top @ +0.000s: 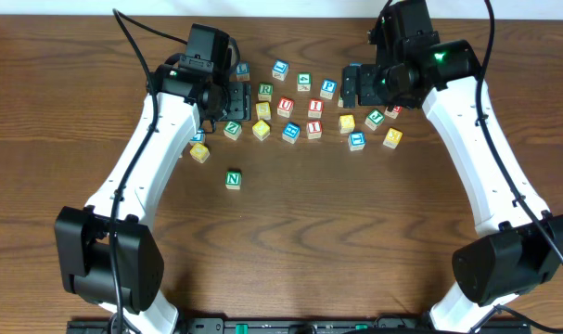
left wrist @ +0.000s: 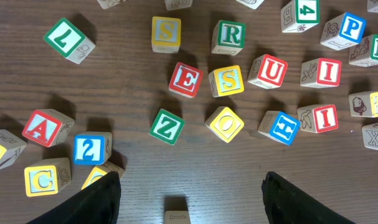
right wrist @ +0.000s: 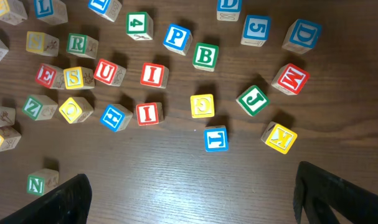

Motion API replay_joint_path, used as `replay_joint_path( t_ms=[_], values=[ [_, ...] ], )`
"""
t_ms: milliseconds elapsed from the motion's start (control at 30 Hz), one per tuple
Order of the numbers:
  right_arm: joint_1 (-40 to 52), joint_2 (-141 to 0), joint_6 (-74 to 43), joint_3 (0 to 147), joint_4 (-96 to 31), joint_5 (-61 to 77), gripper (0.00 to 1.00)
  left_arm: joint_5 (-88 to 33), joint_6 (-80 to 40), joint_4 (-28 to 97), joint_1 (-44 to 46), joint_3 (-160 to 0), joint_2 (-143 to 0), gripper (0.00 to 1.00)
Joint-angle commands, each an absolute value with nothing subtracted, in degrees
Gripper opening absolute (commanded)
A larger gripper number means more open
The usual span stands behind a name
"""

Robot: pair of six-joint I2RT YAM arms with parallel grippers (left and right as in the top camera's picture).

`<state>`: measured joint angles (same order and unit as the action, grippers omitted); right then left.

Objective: Spell out NEURIPS
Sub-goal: 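Move the left gripper back over the cluster toward the red E block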

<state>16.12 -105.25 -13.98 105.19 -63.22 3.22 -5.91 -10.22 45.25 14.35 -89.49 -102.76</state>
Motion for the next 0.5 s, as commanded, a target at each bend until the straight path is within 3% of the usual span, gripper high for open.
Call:
replay_joint_path(
  t_ms=[0,467],
  values=[
    [16.6,-104.49,-13.23,106.17,-63.24,3.38,0.99,-6.02,-9.21,45.34,14.22,-90.87,-103.0,0.72],
    [16.6,-104.49,-13.23,106.17,-63.26,3.38,0.99,-6.0,-9.21,45.8,14.22,-90.87,-103.0,0.72]
  ],
)
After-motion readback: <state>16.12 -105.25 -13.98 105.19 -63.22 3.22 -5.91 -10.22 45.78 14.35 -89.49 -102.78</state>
